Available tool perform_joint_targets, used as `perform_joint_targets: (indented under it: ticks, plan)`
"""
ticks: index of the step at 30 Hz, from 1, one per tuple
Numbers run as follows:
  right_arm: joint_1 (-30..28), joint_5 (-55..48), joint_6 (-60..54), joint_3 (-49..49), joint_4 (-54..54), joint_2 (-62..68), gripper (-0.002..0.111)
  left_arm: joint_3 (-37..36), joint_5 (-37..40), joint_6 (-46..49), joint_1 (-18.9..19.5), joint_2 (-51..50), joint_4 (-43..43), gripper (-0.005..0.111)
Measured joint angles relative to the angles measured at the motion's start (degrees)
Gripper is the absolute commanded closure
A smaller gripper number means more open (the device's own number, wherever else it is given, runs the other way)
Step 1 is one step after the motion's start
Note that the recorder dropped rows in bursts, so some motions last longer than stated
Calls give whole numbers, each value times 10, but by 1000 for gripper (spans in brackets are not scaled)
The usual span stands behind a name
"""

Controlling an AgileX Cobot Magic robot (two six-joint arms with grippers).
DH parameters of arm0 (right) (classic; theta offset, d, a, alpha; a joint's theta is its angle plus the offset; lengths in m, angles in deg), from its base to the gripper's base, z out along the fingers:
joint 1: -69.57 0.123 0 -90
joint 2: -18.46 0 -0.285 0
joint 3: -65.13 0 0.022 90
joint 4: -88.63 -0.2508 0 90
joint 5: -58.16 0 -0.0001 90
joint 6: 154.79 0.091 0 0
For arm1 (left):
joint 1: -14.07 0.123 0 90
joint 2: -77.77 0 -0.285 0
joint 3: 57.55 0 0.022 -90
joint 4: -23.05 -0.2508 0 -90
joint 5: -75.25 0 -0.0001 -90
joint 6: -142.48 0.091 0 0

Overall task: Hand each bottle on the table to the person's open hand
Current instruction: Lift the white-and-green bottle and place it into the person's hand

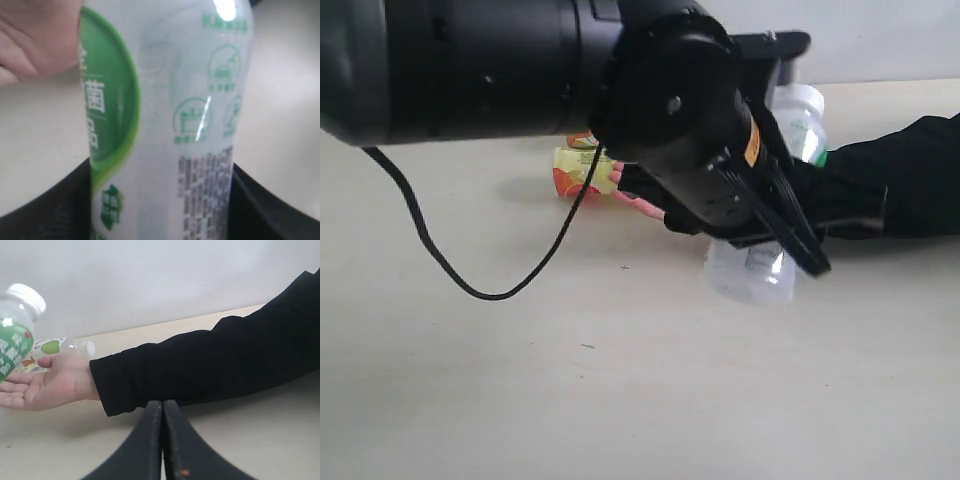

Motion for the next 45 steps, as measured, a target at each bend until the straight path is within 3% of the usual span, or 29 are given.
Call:
perform_joint_targets:
  ticks: [3,12,23,33,37,42,45]
  plan:
    - [0,0,0,0,0,0,108,8,-8,-68,49,3,29,107]
    - [0,0,0,0,0,0,108,22,-51,-63,130,-32,99,107]
    - [0,0,0,0,0,0,108,22,-124,-60,151,-94,190,107]
    - [0,0,0,0,0,0,108,22,-155,-58,151,-108,215,106]
    - [0,0,0,0,0,0,108,22,-156,-58,153,-109,221,94]
    - [0,0,0,0,0,0,108,22,-154,-58,154,-109,223,62]
    - [0,0,0,0,0,0,108,22,-154,-58,157,-109,223,50]
